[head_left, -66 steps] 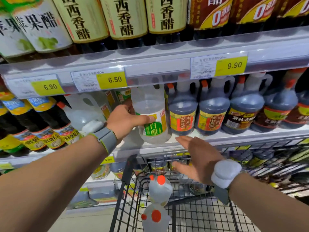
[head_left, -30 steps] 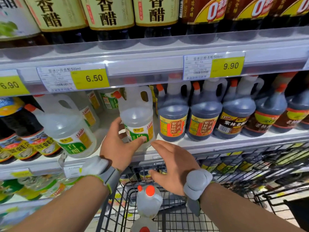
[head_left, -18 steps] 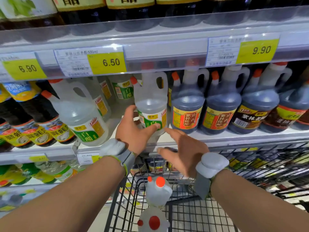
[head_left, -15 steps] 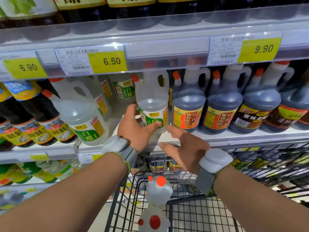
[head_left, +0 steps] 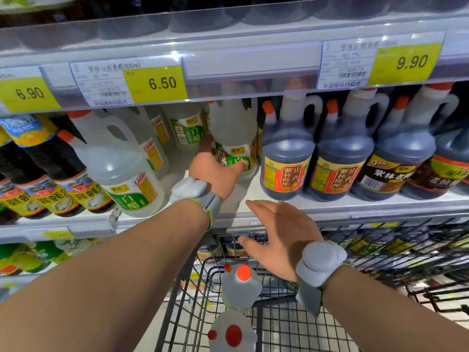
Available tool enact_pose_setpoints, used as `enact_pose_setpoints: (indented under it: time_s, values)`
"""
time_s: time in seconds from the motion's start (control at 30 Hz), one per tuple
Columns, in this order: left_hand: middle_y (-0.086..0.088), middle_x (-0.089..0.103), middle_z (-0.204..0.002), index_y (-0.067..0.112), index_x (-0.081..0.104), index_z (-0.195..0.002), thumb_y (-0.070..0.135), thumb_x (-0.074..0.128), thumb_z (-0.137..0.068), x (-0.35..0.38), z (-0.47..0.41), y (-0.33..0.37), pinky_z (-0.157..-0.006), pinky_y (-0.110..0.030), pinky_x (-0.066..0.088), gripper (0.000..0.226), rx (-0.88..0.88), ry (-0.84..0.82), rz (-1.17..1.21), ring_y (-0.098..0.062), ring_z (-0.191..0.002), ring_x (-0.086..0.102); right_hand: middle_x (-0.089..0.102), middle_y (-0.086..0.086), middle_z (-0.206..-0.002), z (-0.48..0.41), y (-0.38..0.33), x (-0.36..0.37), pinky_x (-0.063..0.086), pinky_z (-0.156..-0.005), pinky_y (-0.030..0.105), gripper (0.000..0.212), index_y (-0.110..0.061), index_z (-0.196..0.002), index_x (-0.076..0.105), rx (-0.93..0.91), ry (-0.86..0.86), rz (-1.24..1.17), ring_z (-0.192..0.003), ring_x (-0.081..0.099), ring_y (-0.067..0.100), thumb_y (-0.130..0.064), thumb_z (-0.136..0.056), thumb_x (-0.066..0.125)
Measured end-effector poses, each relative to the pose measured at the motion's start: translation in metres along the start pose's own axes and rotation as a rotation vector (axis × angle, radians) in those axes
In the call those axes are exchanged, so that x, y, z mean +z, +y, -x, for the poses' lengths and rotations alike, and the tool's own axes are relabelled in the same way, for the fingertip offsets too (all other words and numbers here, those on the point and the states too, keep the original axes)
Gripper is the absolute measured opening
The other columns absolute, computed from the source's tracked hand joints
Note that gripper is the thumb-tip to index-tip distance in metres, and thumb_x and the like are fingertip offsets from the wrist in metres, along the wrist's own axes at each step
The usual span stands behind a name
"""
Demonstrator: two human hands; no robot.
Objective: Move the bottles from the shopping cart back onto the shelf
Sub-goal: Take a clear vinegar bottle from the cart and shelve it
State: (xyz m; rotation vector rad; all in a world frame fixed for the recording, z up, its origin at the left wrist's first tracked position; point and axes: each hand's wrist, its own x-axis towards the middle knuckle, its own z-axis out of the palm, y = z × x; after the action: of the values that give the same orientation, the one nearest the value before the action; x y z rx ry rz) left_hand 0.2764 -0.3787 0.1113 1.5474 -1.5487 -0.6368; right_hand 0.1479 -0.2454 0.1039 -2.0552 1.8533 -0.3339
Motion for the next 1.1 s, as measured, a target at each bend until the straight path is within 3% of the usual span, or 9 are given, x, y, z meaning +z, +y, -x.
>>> enact_pose_setpoints:
  time_s: [0.27, 0.47, 0.6, 0.77, 0.9, 1.1]
  values:
    - [-0.007, 0.068, -0.128, 0.017, 0.05, -0.14, 0.033, 0.088, -0.069, 0.009, -0.013, 0.001, -0.095, -0.04, 0.055, 0.082, -0.029, 0.025, -0.016, -0.03, -0.115, 0.065, 0.029, -0.016, -0.16, 0.0, 0.003, 0.004, 0.015, -0.119, 0.026, 0.078, -0.034, -0.155, 0.022, -0.01, 0.019, -0.017, -0.147, 0.025, 0.012, -0.067, -0.089, 0.047]
    - [-0.005, 0.067, -0.128, 0.018, 0.049, -0.14, 0.03, 0.088, -0.071, 0.012, -0.019, 0.004, -0.091, -0.028, 0.051, 0.08, -0.048, 0.009, -0.01, -0.027, -0.115, 0.065, 0.028, -0.017, -0.16, 0.001, 0.004, 0.003, 0.021, -0.119, 0.029, 0.079, -0.036, -0.156, 0.02, -0.003, 0.006, -0.002, -0.147, 0.026, 0.015, -0.067, -0.088, 0.047]
    - [-0.005, 0.067, -0.131, 0.018, 0.048, -0.141, 0.029, 0.087, -0.072, 0.012, -0.018, 0.003, -0.098, -0.034, 0.053, 0.079, -0.033, 0.005, 0.008, -0.027, -0.118, 0.064, 0.028, -0.018, -0.16, 0.001, 0.003, 0.003, 0.02, -0.118, 0.028, 0.079, -0.036, -0.156, 0.02, -0.001, 0.009, -0.003, -0.147, 0.026, 0.014, -0.067, -0.088, 0.047]
    - [-0.004, 0.065, -0.133, 0.02, 0.045, -0.144, 0.031, 0.087, -0.073, 0.013, -0.021, -0.001, -0.092, -0.027, 0.05, 0.083, -0.018, -0.019, -0.002, -0.026, -0.118, 0.064, 0.028, -0.018, -0.159, 0.0, 0.003, 0.003, 0.022, -0.117, 0.029, 0.079, -0.036, -0.156, 0.02, 0.01, 0.006, -0.008, -0.146, 0.027, 0.013, -0.068, -0.088, 0.046]
    - [-0.002, 0.065, -0.132, 0.024, 0.044, -0.142, 0.036, 0.087, -0.071, 0.011, -0.024, -0.004, -0.095, -0.032, 0.053, 0.084, -0.008, -0.041, -0.036, -0.027, -0.116, 0.064, 0.028, -0.018, -0.16, -0.001, 0.001, 0.002, 0.022, -0.117, 0.029, 0.079, -0.036, -0.156, 0.019, 0.017, 0.002, -0.008, -0.146, 0.026, 0.013, -0.068, -0.088, 0.045]
    - [0.0, 0.062, -0.137, 0.026, 0.043, -0.144, 0.035, 0.087, -0.073, 0.011, -0.025, -0.006, -0.091, -0.022, 0.043, 0.084, -0.003, -0.052, -0.055, -0.026, -0.12, 0.062, 0.027, -0.016, -0.161, 0.0, 0.0, 0.0, 0.022, -0.117, 0.029, 0.079, -0.036, -0.156, 0.018, 0.017, -0.014, 0.002, -0.147, 0.026, 0.014, -0.068, -0.089, 0.045]
